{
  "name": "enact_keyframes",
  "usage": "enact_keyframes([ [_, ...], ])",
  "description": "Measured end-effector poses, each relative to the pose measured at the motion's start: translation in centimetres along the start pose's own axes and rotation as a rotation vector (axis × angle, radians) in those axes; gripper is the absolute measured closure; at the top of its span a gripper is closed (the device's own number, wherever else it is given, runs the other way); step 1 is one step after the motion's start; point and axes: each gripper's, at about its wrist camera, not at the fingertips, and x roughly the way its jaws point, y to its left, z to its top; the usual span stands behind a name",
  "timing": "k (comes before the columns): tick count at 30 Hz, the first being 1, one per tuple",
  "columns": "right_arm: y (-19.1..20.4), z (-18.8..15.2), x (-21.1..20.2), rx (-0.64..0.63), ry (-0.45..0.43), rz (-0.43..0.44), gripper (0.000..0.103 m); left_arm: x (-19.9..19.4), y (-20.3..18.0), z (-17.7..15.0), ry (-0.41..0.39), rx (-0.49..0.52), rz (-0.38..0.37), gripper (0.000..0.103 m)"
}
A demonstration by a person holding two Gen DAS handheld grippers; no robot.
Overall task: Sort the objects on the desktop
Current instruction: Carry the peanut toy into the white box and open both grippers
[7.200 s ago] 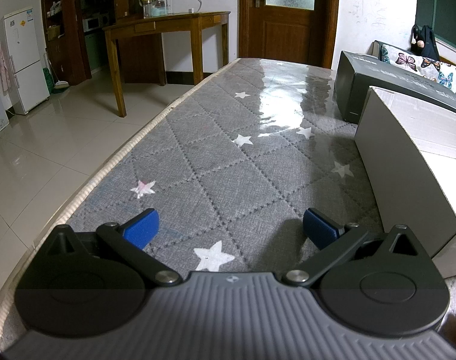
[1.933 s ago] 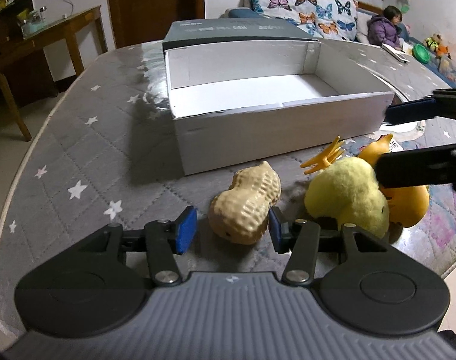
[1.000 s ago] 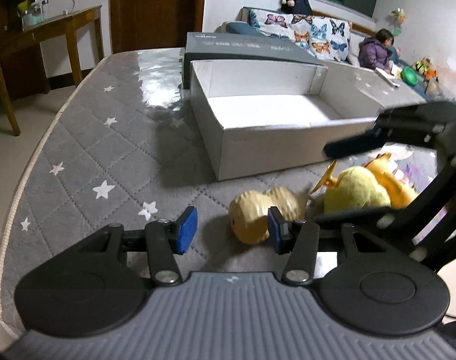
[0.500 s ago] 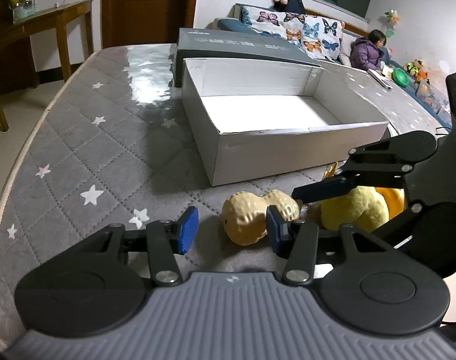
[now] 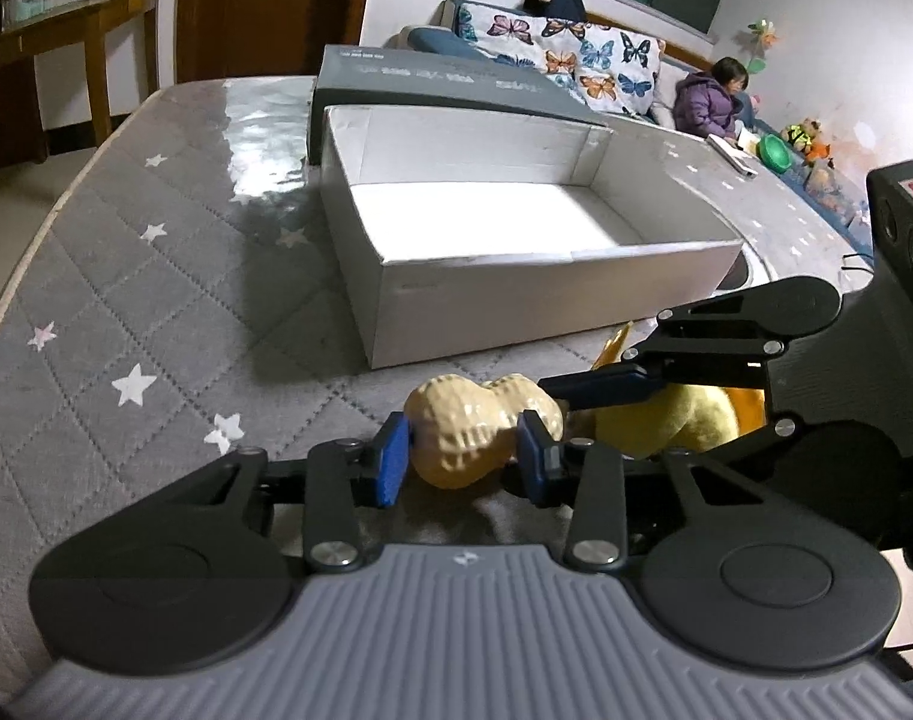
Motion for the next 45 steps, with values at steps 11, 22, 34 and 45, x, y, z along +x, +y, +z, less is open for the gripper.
enact_keyframes([
  [11,-2.5,1.2,-6.2,0.013,-0.127,-0.104,0.063,-0.8,-4.2,6.1,-0.123,0.1,-0.058,0.063],
  [22,-12.8,1.7,-5.9,0.173,-0.101,-0.221,0.063,8.9,-6.6,13.1,-0.035,0.139,-0.144,0.063],
  [34,-16.9,1.1,-0.2,0.228,0.031,-0.206,0.064,15.4,-5.1,13.6,0.099,0.097,-0.115,0.062],
  [45,-15.2,0.9,-2.3,0.243,0.003,-0.22,0.057,11.9,-4.5,13.0,0.031,0.097,-0.082,0.056],
])
